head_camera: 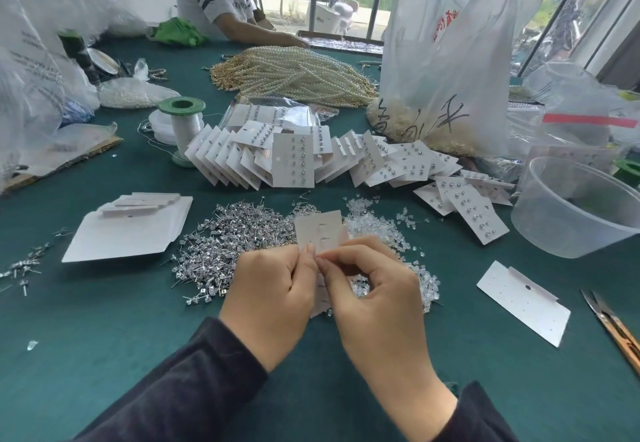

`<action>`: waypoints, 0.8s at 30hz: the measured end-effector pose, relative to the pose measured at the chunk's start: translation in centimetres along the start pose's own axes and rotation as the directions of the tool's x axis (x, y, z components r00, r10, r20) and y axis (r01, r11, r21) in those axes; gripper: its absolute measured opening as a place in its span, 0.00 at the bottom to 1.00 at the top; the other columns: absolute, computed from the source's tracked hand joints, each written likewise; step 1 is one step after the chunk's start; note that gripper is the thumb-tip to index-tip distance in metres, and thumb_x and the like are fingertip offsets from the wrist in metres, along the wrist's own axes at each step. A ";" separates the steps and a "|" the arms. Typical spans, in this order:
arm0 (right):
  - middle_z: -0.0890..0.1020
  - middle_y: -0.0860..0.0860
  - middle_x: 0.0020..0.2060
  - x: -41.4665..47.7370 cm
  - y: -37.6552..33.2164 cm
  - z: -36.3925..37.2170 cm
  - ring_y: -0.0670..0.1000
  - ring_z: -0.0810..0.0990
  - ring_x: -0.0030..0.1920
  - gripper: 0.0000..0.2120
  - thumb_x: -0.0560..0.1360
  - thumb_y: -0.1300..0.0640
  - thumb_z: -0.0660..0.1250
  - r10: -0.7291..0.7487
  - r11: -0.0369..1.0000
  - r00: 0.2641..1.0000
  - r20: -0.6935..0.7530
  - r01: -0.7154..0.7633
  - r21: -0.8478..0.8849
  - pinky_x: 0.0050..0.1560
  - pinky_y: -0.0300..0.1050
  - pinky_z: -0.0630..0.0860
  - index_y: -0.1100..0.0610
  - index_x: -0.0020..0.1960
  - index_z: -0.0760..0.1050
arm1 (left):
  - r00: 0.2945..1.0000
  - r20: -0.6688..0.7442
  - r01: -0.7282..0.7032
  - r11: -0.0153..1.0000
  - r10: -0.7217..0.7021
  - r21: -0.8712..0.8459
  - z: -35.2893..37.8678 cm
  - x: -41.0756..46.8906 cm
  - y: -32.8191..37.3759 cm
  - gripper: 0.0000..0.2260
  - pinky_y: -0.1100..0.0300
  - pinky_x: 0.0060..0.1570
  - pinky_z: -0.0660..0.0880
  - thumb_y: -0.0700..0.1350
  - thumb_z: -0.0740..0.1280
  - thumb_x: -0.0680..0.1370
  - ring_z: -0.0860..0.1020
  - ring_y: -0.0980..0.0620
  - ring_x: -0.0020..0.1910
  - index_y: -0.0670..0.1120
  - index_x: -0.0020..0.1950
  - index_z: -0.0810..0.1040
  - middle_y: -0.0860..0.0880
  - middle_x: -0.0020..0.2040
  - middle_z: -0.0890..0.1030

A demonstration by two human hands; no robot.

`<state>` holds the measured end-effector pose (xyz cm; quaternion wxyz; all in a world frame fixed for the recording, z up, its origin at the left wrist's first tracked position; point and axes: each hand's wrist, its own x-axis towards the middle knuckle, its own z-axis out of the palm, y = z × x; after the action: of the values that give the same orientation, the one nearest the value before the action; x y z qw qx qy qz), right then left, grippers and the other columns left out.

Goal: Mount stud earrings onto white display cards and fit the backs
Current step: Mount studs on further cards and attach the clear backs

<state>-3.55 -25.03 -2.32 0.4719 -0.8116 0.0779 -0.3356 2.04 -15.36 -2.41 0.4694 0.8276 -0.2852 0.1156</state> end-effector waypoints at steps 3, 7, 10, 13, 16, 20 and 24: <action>0.79 0.46 0.35 -0.2 -0.1 0.3 0.46 0.79 0.39 0.03 0.69 0.64 0.70 0.003 1.000 0.999 -0.041 -0.002 0.023 0.41 0.44 0.77 0.59 0.37 0.81 | 1.000 0.002 -0.025 0.999 0.025 0.030 -0.1 0.1 0.1 0.18 0.66 0.24 0.57 0.45 0.58 0.74 0.64 0.54 0.21 0.49 0.23 0.62 0.57 0.19 0.59; 0.78 0.44 0.35 -0.3 -0.2 0.5 0.46 0.79 0.38 0.03 0.68 0.62 0.70 0.021 0.999 0.996 -0.092 -0.017 0.048 0.40 0.43 0.77 0.58 0.37 0.81 | 0.991 0.004 -0.130 0.987 0.131 0.096 -0.2 0.2 0.7 0.18 0.65 0.26 0.53 0.41 0.61 0.74 0.53 0.64 0.21 0.50 0.26 0.59 0.61 0.22 0.53; 0.78 0.44 0.35 -0.3 -0.2 0.6 0.46 0.79 0.39 0.03 0.68 0.62 0.70 0.030 0.999 0.994 -0.102 -0.025 0.047 0.40 0.44 0.77 0.58 0.37 0.82 | 0.994 -0.007 -0.109 0.989 0.110 0.099 -0.1 0.0 0.6 0.18 0.65 0.26 0.53 0.39 0.61 0.73 0.56 0.67 0.22 0.50 0.27 0.59 0.61 0.22 0.54; 0.78 0.43 0.35 -0.3 -0.2 0.7 0.46 0.79 0.38 0.03 0.67 0.61 0.69 0.029 0.998 0.994 -0.106 -0.024 0.052 0.40 0.44 0.78 0.57 0.37 0.82 | 0.997 -0.028 -0.068 0.997 0.069 0.048 0.1 0.0 0.3 0.19 0.67 0.24 0.55 0.41 0.59 0.74 0.58 0.63 0.18 0.52 0.24 0.59 0.60 0.21 0.57; 0.79 0.45 0.35 -0.4 -0.2 0.7 0.46 0.79 0.38 0.03 0.67 0.62 0.69 0.033 0.998 0.995 -0.092 -0.027 0.060 0.41 0.46 0.78 0.58 0.37 0.82 | 0.998 -0.034 -0.043 0.999 0.043 -0.002 0.1 -0.1 0.1 0.21 0.72 0.23 0.57 0.43 0.58 0.74 0.67 0.59 0.21 0.54 0.23 0.56 0.58 0.19 0.57; 0.79 0.44 0.35 -0.5 -0.1 0.6 0.46 0.80 0.39 0.06 0.68 0.66 0.71 0.043 0.997 0.997 -0.068 -0.039 0.062 0.41 0.45 0.78 0.57 0.37 0.82 | 0.999 0.006 -0.032 0.998 0.032 -0.046 0.1 -0.3 0.0 0.20 0.67 0.24 0.59 0.46 0.57 0.75 0.68 0.54 0.24 0.51 0.21 0.64 0.56 0.18 0.63; 0.80 0.44 0.35 -0.4 -0.2 0.4 0.46 0.80 0.38 0.06 0.68 0.65 0.72 0.058 0.995 0.997 -0.048 -0.054 0.078 0.41 0.42 0.78 0.56 0.38 0.83 | 1.000 0.011 -0.025 0.997 0.026 -0.074 0.1 -0.2 -0.1 0.22 0.57 0.28 0.67 0.46 0.56 0.75 0.69 0.52 0.22 0.41 0.22 0.69 0.50 0.19 0.70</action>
<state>-3.63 -24.51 -2.50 0.5097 -0.7816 0.0997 -0.3454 1.95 -15.30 -2.59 0.4965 0.8067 -0.3026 0.1057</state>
